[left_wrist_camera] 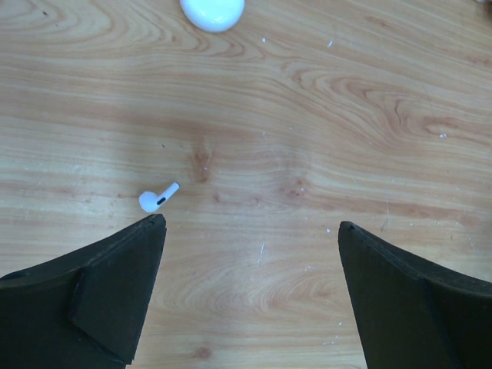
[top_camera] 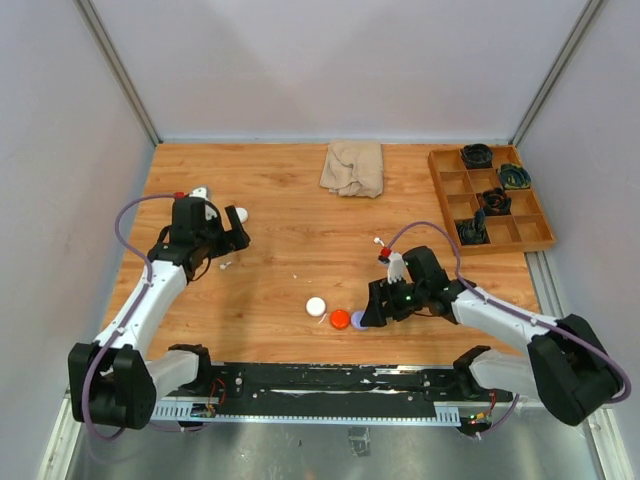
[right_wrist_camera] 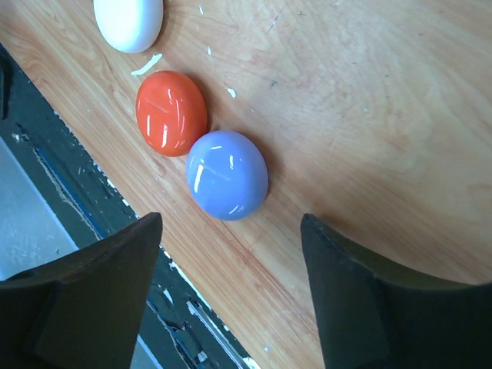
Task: Insert the wireless bluetooth earbuds into the charging case
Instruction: Place the charging case at the center of the board, then pick up the charging case at the center of the board.
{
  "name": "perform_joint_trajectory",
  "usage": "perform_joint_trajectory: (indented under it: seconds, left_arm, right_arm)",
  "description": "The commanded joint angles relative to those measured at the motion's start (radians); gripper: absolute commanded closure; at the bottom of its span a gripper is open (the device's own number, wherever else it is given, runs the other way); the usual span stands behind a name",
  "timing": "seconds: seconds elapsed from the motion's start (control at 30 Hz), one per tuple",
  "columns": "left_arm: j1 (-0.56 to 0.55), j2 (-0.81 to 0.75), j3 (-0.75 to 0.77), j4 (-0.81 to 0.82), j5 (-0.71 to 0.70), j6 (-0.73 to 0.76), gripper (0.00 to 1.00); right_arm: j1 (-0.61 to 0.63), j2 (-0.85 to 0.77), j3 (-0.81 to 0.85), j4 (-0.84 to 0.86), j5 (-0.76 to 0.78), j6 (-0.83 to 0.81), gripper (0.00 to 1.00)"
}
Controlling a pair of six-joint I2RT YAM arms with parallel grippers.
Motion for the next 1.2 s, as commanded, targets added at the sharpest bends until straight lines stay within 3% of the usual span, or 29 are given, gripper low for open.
perform_joint_trajectory:
  seconds: [0.0, 0.3, 0.4, 0.63, 0.87, 1.17]
  left_arm:
    - [0.009, 0.070, 0.098, -0.007, -0.059, -0.005, 0.01]
    - [0.012, 0.370, 0.301, -0.011, -0.134, -0.012, 0.01]
    - [0.012, 0.485, 0.390, -0.014, -0.142, 0.014, 0.01]
    - [0.012, 0.676, 0.532, -0.018, -0.150, 0.227, 0.01]
    - [0.012, 0.814, 0.641, -0.048, -0.050, 0.447, 0.01]
    - [0.024, 0.951, 0.786, -0.161, -0.027, 0.521, 0.09]
  right_arm:
    - [-0.012, -0.110, 0.026, -0.105, 0.120, -0.094, 0.22]
    - [-0.013, -0.317, 0.003, -0.067, 0.299, -0.202, 0.00]
    - [-0.012, -0.355, -0.016, -0.025, 0.313, -0.223, 0.02]
    - [-0.012, -0.389, -0.048, 0.012, 0.306, -0.240, 0.01]
    - [-0.013, -0.389, -0.052, 0.027, 0.291, -0.247, 0.02]
    - [-0.013, -0.391, -0.051, 0.027, 0.279, -0.255, 0.01]
